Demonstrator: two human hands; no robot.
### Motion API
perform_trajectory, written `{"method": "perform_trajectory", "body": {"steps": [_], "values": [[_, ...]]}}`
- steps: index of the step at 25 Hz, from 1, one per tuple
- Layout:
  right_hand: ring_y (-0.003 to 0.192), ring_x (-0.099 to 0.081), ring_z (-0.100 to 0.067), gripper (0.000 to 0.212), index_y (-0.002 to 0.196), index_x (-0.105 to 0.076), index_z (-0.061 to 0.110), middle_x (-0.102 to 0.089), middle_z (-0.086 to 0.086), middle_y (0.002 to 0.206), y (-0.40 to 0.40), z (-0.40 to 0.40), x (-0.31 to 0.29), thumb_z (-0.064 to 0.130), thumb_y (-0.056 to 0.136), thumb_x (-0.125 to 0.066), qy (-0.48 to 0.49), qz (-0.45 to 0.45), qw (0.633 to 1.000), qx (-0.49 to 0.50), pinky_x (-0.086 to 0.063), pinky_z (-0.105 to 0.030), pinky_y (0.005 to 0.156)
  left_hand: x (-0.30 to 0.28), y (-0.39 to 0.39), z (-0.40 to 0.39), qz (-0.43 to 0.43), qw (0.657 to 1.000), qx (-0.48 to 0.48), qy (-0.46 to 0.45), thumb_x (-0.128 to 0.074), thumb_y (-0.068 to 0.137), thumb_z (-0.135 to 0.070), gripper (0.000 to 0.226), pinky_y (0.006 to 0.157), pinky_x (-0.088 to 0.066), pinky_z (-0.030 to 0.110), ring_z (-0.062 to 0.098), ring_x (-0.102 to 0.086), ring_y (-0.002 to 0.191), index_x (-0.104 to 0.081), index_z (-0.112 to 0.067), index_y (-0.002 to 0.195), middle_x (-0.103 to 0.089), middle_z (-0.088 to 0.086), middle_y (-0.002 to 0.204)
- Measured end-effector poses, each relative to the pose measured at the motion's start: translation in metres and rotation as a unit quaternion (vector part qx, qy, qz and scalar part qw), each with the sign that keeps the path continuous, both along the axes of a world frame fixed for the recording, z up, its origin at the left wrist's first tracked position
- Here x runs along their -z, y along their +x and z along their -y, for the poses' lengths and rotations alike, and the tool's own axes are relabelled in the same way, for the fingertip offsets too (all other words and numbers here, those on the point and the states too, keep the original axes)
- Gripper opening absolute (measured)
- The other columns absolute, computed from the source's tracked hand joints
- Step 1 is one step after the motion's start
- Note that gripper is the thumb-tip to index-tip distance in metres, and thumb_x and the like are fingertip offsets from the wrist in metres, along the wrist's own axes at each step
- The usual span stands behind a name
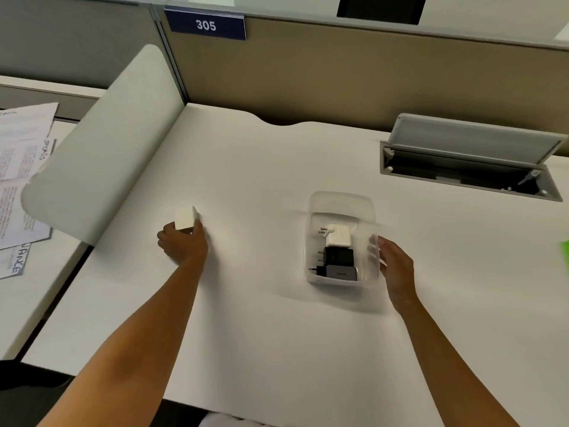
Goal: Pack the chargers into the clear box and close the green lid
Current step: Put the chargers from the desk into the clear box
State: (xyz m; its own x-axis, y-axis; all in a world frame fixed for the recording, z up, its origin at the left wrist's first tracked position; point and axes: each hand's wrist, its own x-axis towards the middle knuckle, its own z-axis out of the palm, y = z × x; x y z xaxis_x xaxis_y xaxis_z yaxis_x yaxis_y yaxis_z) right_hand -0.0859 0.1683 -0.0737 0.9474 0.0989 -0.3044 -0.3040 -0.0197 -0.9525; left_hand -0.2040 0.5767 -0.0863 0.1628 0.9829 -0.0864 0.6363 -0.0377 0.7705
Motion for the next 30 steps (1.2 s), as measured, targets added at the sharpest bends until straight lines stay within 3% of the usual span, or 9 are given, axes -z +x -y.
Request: {"method": "perform_trajectory", "body": {"steps": [3, 5, 8, 10, 13, 16, 18, 23, 30], "values": [[0.112, -0.067, -0.013, 0.029, 0.117, -0.072, 0.023, -0.073, 0.008, 0.115, 0.0, -0.001, 0.003, 0.036, 0.093, -0.061, -0.004, -0.001, 1.0, 0.003, -0.052, -0.033, 0.096, -0.001, 0.002, 0.02, 0.038, 0.992, 0.121, 0.017, -0.074, 0.086, -0.031, 0.043, 0.092, -0.04, 0.032, 0.035, -0.05, 0.114, -0.059, -0.001, 0.113, -0.056, 0.016, 0.111], [0.111, -0.068, -0.016, 0.029, 0.117, -0.072, 0.02, -0.074, 0.006, 0.114, 0.001, -0.002, 0.003, 0.034, 0.094, -0.061, -0.005, 0.005, 1.0, 0.005, -0.053, -0.035, 0.097, -0.009, 0.013, 0.038, 0.075, 0.981, 0.178, -0.016, -0.073, 0.088, -0.031, 0.032, 0.085, -0.044, 0.031, 0.033, -0.056, 0.102, -0.061, -0.005, 0.101, -0.055, 0.01, 0.099], [0.112, -0.067, -0.019, 0.03, 0.118, -0.07, 0.019, -0.073, 0.003, 0.116, 0.002, 0.0, 0.005, 0.034, 0.096, -0.059, -0.008, 0.006, 1.0, -0.01, -0.052, -0.039, 0.099, -0.033, 0.038, 0.074, 0.105, 0.952, 0.282, -0.05, -0.07, 0.09, -0.034, 0.038, 0.082, -0.047, 0.025, 0.023, -0.06, 0.097, -0.062, -0.006, 0.115, -0.06, 0.007, 0.107], [0.114, -0.066, -0.02, 0.032, 0.12, -0.069, 0.019, -0.072, 0.002, 0.118, 0.002, 0.001, 0.006, 0.037, 0.096, -0.057, -0.016, 0.004, 1.0, -0.018, -0.052, -0.04, 0.101, -0.054, 0.055, 0.101, 0.13, 0.917, 0.378, 0.001, -0.072, 0.09, -0.03, 0.041, 0.082, -0.045, 0.014, 0.015, -0.058, 0.096, -0.06, -0.009, 0.123, -0.059, 0.003, 0.112], [0.113, -0.066, -0.018, 0.033, 0.119, -0.069, 0.022, -0.072, 0.005, 0.117, 0.001, 0.001, 0.007, 0.041, 0.097, -0.055, -0.033, 0.021, 0.999, -0.025, -0.052, -0.037, 0.099, -0.077, 0.084, 0.139, 0.113, 0.832, 0.533, 0.106, -0.069, 0.092, -0.026, 0.046, 0.089, -0.037, 0.003, 0.014, -0.051, 0.109, -0.053, -0.009, 0.133, -0.055, 0.005, 0.123], [0.111, -0.065, -0.015, 0.031, 0.118, -0.068, 0.024, -0.071, 0.008, 0.116, 0.001, 0.003, 0.007, 0.042, 0.097, -0.053, -0.049, 0.037, 0.997, -0.042, -0.052, -0.03, 0.093, -0.08, 0.109, 0.172, 0.044, 0.765, 0.622, 0.159, -0.063, 0.096, -0.02, 0.052, 0.105, -0.043, 0.023, 0.023, -0.044, 0.127, -0.044, -0.005, 0.142, -0.047, 0.011, 0.139], [0.109, -0.065, -0.013, 0.026, 0.116, -0.067, 0.029, -0.07, 0.013, 0.113, 0.002, 0.003, 0.007, 0.04, 0.098, -0.052, -0.052, 0.042, 0.996, -0.055, -0.051, -0.022, 0.087, -0.073, 0.12, 0.187, -0.002, 0.738, 0.647, 0.193, -0.062, 0.096, -0.016, 0.053, 0.106, -0.046, 0.036, 0.026, -0.043, 0.128, -0.042, -0.004, 0.143, -0.042, 0.012, 0.143], [0.103, -0.065, -0.005, 0.017, 0.108, -0.064, 0.041, -0.069, 0.024, 0.104, 0.005, 0.004, 0.003, 0.043, 0.096, -0.052, -0.073, 0.06, 0.993, -0.072, -0.052, -0.014, 0.082, -0.056, 0.134, 0.197, -0.068, 0.698, 0.654, 0.283, -0.066, 0.093, -0.012, 0.052, 0.107, -0.04, 0.038, 0.031, -0.046, 0.127, -0.047, -0.002, 0.14, -0.048, 0.015, 0.139], [0.103, -0.064, -0.006, 0.025, 0.117, -0.063, 0.029, -0.068, 0.013, 0.11, 0.007, 0.008, 0.006, 0.04, 0.098, -0.051, -0.084, 0.073, 0.99, -0.083, -0.052, -0.015, 0.082, -0.048, 0.139, 0.194, -0.127, 0.69, 0.671, 0.239, -0.055, 0.099, -0.01, 0.047, 0.111, -0.038, 0.038, 0.028, -0.037, 0.138, -0.045, -0.004, 0.145, -0.044, 0.014, 0.148]]}}
